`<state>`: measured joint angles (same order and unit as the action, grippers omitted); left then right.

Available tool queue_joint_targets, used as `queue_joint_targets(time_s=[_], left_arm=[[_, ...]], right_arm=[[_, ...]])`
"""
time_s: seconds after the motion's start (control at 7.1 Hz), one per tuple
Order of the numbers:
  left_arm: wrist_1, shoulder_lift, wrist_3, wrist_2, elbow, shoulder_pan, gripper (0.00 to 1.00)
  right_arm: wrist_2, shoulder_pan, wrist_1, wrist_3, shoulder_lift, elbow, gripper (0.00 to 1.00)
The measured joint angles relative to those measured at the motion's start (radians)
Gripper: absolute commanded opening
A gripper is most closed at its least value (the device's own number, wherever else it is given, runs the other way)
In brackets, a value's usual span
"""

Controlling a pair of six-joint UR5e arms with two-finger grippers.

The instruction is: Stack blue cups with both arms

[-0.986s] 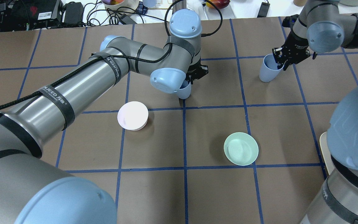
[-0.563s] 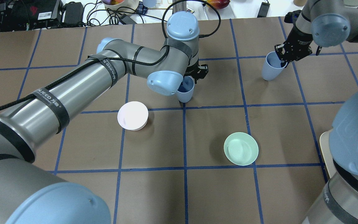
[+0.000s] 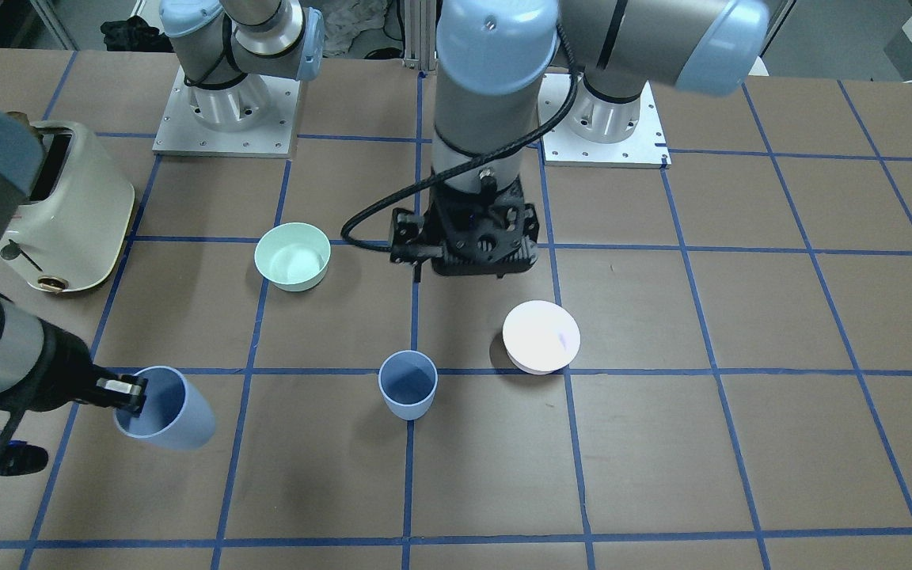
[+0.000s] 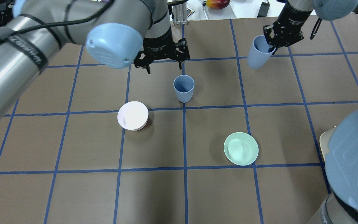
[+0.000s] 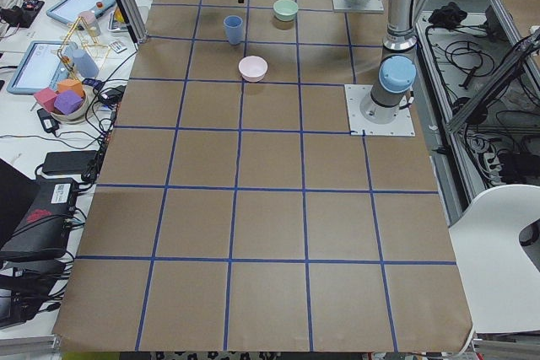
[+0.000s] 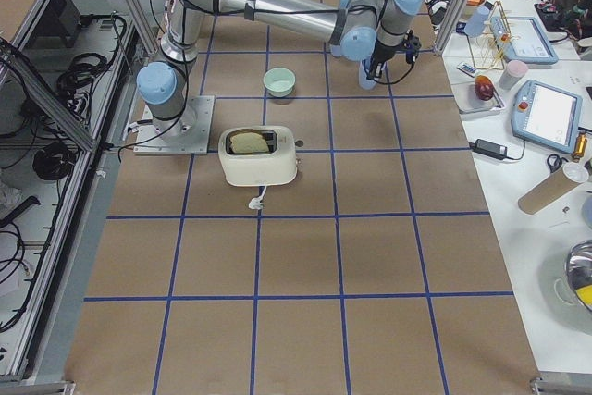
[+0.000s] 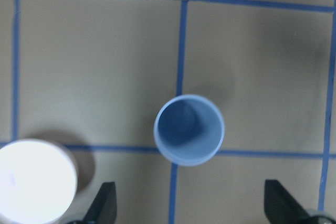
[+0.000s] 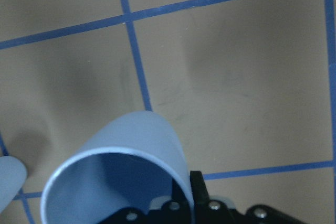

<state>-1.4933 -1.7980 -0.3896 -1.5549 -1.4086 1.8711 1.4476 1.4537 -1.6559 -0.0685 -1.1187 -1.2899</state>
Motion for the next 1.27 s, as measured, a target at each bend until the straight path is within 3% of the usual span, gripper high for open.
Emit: queue_joint_targets(time_s=[0.28,0.42,0.85,1.27], left_arm=[[-0.184,0.184,0.075,-0.031,-0.063,-0.039,1.00],[-0.165,0.238,0.131,-0.039,-0.115,-0.087,1.00],[-0.090,0.292,0.481,-0.034,-0.148,-0.312,1.00],[-0.080,0.289,0.507,-0.034,-0.144,-0.344,1.00]], right_arm=[[-0.007,0.147,0.015,-0.228,-0.021,0.008,0.00],[-0.009,0.222,0.014,-0.341,-0.022,0.008,0.00],[-0.008,0.345,0.018,-0.457,-0.019,0.001,0.00],[-0.010,0.378,0.015,-0.472,-0.015,-0.020,0.00]])
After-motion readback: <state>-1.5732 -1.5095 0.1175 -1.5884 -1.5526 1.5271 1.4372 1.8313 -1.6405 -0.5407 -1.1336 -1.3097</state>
